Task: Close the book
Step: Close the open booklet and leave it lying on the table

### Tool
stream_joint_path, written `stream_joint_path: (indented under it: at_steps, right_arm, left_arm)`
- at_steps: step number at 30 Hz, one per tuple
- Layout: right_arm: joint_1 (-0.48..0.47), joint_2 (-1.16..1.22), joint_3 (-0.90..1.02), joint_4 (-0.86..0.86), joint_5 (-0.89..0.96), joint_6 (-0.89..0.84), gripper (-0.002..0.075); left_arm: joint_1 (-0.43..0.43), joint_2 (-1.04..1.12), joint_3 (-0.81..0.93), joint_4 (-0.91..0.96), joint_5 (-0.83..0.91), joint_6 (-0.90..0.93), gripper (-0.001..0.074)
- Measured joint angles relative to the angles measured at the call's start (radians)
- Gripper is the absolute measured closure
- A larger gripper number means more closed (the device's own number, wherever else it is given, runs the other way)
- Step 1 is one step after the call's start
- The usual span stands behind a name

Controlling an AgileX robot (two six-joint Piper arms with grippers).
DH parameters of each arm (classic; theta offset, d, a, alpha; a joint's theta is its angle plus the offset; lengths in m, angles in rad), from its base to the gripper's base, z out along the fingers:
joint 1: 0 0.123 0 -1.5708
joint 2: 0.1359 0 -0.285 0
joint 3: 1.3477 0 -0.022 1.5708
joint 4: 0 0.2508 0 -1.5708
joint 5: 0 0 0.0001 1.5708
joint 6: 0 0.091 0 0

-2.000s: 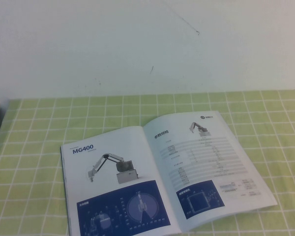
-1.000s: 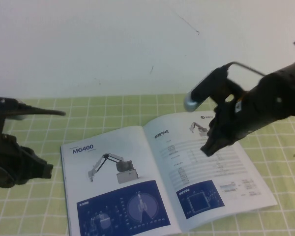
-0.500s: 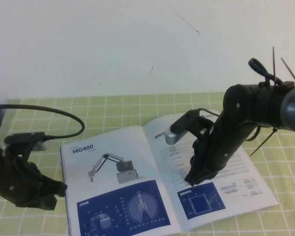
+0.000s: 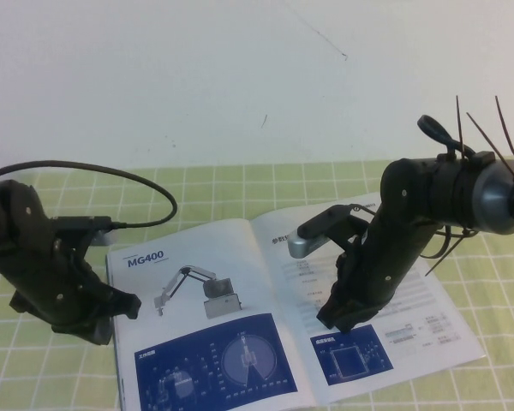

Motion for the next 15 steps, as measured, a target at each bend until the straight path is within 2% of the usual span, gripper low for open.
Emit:
stream_joint_path:
  at_steps: [6, 15]
  right_arm:
    - [0.000, 0.002, -0.002, -0.004, 0.002, 0.023, 0.0729]
    - [-0.002, 0.026, -0.012, 0.023, 0.014, 0.025, 0.0729]
  left_arm:
    - [-0.016, 0.077, -0.026, 0.096, 0.024, -0.130, 0.0738]
    - [-0.037, 0.106, -0.050, 0.078, 0.050, -0.147, 0.0738]
